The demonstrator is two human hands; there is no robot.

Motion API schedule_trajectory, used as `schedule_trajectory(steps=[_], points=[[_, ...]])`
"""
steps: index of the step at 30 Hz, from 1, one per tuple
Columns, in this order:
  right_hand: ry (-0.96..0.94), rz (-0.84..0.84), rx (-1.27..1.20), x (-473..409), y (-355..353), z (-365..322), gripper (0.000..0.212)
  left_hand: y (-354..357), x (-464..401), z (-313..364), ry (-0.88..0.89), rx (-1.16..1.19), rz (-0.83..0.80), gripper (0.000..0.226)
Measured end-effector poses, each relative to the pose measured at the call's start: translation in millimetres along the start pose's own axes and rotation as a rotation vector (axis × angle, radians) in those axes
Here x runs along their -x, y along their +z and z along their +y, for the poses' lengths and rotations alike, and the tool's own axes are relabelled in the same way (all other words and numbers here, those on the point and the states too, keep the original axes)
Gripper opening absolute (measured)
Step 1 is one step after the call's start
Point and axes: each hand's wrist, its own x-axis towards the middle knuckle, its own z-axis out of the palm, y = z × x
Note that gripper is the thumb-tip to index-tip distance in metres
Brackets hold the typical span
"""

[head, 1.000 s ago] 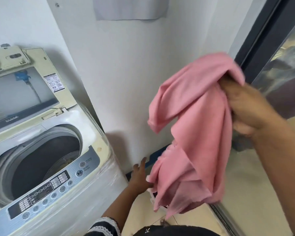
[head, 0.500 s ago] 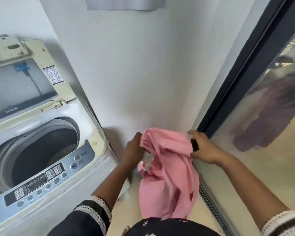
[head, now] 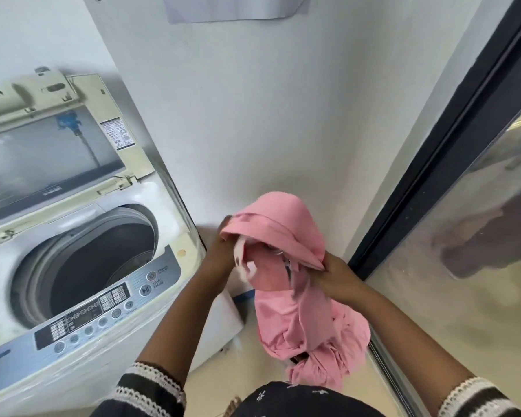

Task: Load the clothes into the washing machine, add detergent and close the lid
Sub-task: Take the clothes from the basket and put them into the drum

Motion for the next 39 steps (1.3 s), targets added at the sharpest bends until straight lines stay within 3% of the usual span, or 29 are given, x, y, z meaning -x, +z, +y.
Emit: schedule_trajectory(steps=[1, 3, 5, 7, 9, 12, 14, 16, 19, 21, 23, 26, 28, 30, 31, 34, 37, 39], points=[[-0.006, 0.053, 0.052, -1.9, -2.9, -0.8, 0.037, -7.1, -6.5, -17.9, 0.039, -0.29, -0.051, 0.009], [-0.096, 0.119, 0.209, -2.1, -10.7, -10.3, 0.034, -17.3, -11.7, -51.0, -0.023, -0.613, -0.16, 0.049], [-0.182, 0.13, 0.351, -1.1, -14.8, -24.9, 0.033, -15.9, -5.0, -67.5, -0.024, -0.53, -0.309, 0.099], [-0.237, 0.124, 0.401, 1.9, -9.7, -44.8, 0.041, 1.6, 5.7, -70.4, 0.002, -0.373, -0.466, 0.118], [-0.304, 0.092, 0.35, 4.5, 1.3, -64.4, 0.045, 24.3, 12.3, -70.7, -0.018, -0.235, -0.492, 0.106], [-0.374, -0.026, 0.176, 8.4, 11.4, -78.4, 0.063, 39.1, 15.2, -72.9, -0.011, -0.171, -0.34, 0.068], [-0.401, -0.034, 0.027, 9.8, 4.9, -72.4, 0.077, 30.4, 15.0, -70.4, -0.026, -0.067, -0.188, 0.054], [-0.349, 0.004, -0.053, 10.5, -5.1, -52.8, 0.091, 15.4, 11.8, -62.5, -0.062, 0.099, -0.072, 0.043], [-0.174, -0.006, 0.017, 14.1, -7.8, -16.6, 0.116, 0.4, 7.8, -46.4, -0.093, 0.362, 0.006, 0.025], [-0.136, -0.048, 0.029, 17.0, 5.9, -2.4, 0.126, 1.3, 13.6, -31.3, -0.16, 0.576, 0.004, 0.026], [-0.176, -0.058, -0.057, 17.3, 27.5, -2.1, 0.129, 9.9, 24.0, -18.0, -0.233, 0.765, -0.101, 0.035], [-0.179, 0.009, -0.213, 15.9, 53.8, -11.5, 0.104, 23.1, 34.5, -6.4, -0.287, 0.821, -0.195, 0.037], [-0.118, -0.045, -0.185, 14.2, 55.7, -13.8, 0.086, 15.7, 27.3, -13.7, -0.266, 0.744, -0.105, 0.031], [-0.038, -0.097, -0.064, 13.2, 46.7, -9.0, 0.082, -1.7, 11.1, -29.2, -0.186, 0.496, 0.024, 0.023], [-0.003, -0.101, 0.03, 12.7, 40.0, -5.8, 0.081, -12.2, 5.0, -38.5, -0.151, 0.332, 0.066, 0.03], [0.066, -0.043, 0.55, 11.3, 24.6, -10.6, 0.07, -37.3, 1.5, -54.7, -0.114, -0.146, 0.116, 0.086], [0.035, 0.004, 0.956, 12.7, 29.1, -39.4, 0.073, -37.7, 4.9, -63.6, 0.113, -0.467, -0.168, 0.11], [-0.107, -0.009, 0.947, 14.3, 36.2, -66.2, 0.084, -24.5, 10.6, -65.3, 0.198, -0.597, -0.427, 0.114]])
